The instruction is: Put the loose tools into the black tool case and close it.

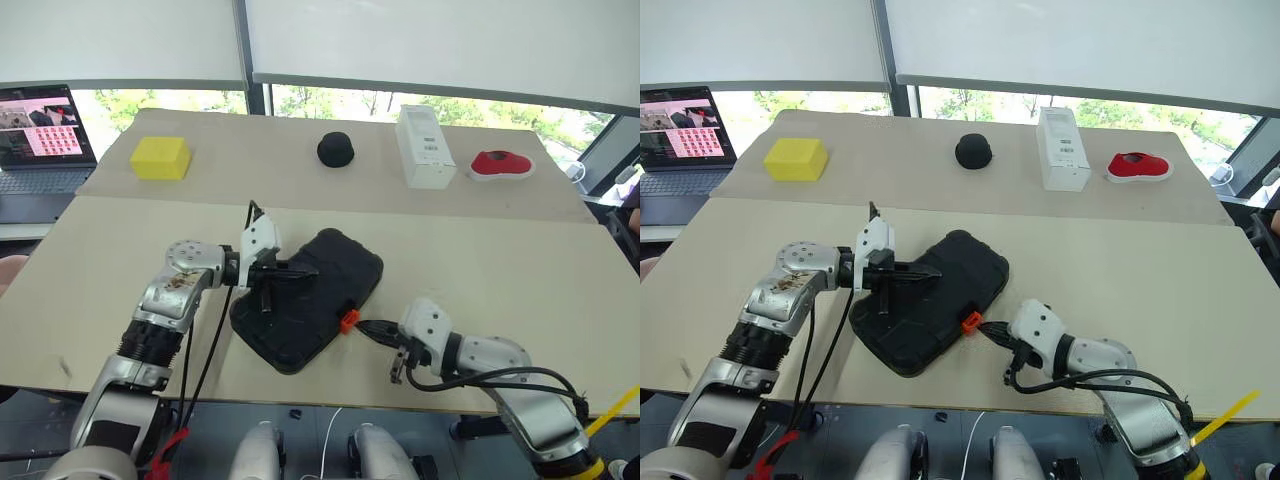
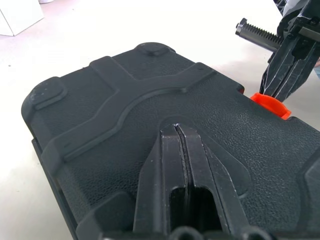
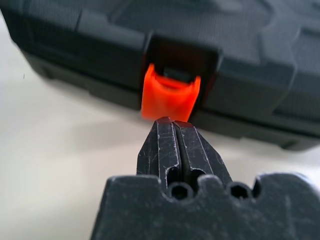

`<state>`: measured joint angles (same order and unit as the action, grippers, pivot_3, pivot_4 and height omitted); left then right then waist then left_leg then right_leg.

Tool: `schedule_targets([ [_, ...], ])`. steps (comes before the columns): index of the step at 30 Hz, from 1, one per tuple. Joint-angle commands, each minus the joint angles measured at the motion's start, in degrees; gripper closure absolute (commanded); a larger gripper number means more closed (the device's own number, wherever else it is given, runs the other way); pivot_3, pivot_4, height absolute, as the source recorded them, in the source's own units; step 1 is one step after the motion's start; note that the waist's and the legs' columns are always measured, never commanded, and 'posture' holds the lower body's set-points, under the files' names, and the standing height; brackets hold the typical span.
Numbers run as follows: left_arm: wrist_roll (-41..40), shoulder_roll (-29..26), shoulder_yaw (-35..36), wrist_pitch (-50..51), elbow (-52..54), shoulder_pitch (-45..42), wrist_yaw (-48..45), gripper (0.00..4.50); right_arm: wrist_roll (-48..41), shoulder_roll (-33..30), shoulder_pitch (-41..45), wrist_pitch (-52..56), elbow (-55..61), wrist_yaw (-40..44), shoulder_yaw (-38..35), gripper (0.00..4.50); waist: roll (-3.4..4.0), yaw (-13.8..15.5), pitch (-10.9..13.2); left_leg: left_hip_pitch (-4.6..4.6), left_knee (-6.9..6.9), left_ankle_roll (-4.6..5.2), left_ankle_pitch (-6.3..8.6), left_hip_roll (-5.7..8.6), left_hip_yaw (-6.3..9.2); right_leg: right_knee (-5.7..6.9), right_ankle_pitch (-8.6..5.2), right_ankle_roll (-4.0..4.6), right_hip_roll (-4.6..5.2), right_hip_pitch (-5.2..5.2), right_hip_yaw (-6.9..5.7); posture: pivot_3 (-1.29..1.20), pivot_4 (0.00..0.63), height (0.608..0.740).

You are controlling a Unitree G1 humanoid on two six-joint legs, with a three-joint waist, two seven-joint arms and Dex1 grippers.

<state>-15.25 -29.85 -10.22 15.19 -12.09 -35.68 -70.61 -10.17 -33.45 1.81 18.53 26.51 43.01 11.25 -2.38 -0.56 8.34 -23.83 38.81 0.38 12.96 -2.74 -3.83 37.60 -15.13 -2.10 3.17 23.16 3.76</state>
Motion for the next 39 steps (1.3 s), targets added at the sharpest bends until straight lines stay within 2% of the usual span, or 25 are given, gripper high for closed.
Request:
schedule_targets([
  [1, 1.40, -0.25, -0.83, -0.64, -1.05, 0.42, 0.04, 4.50, -1.24, 0.89, 1.56, 0.68, 1.83, -0.35, -0.62, 4.47, 0.00, -0.04, 0.00, 0.00, 0.00, 0.00, 0.00, 0.00, 0.00, 0.01, 0.00, 0.00, 0.00, 0.00, 0.00, 0.00, 0.150, 0.740],
  [7, 2.04, -0.16, -0.91, -1.42, -1.96, 0.71, -0.14, 4.50, -1.21, 1.61, 2.90, 1.81, 1.31, -0.10, -0.58, 4.47, 0.00, -0.09, 0.00, 0.05, 0.00, 0.00, 0.00, 0.00, 0.00, 0.03, 0.00, 0.00, -0.01, -0.03, 0.00, 0.00, 0.150, 0.740],
  [15, 2.56, 0.16, -1.22, -2.15, -2.15, 1.20, -0.19, 4.50, -0.56, -0.60, 3.91, 6.74, 1.07, 1.16, 0.82, 4.47, 0.01, -0.11, -0.01, 0.08, 0.00, 0.00, 0.00, -0.01, 0.00, 0.05, 0.00, 0.01, 0.00, -0.05, 0.00, 0.00, 0.150, 0.740],
  [25, 4.93, 0.09, -2.62, -2.29, -4.48, 0.75, 0.34, 4.50, -1.84, 1.43, 7.32, 8.81, 1.06, 1.76, 1.73, 4.47, 0.02, -0.30, -0.02, 0.14, 0.00, 0.00, 0.00, -0.02, 0.01, 0.08, 0.01, 0.02, -0.04, -0.06, 0.02, 0.00, 0.150, 0.740],
  [31, 6.42, -0.16, -3.82, -0.37, -5.38, 0.45, 0.15, 4.50, -2.91, 3.86, 10.54, 12.56, -0.58, 1.96, 2.52, 4.47, 0.04, -0.55, -0.03, 0.55, -0.03, 0.00, -0.01, -0.06, 0.00, 0.11, 0.01, 0.06, -0.15, -0.31, 0.14, 0.00, 0.150, 0.740],
  [39, 6.64, -0.41, -4.24, 1.17, -3.81, 1.46, 0.15, 4.50, -2.72, 2.68, 14.15, 18.11, -4.24, 4.45, 5.17, 4.47, 0.08, -0.88, -0.06, 0.91, -0.09, 0.00, 0.00, -0.15, 0.01, 0.10, -0.04, 0.15, -0.21, -0.62, 0.16, 0.00, 0.150, 0.740],
])
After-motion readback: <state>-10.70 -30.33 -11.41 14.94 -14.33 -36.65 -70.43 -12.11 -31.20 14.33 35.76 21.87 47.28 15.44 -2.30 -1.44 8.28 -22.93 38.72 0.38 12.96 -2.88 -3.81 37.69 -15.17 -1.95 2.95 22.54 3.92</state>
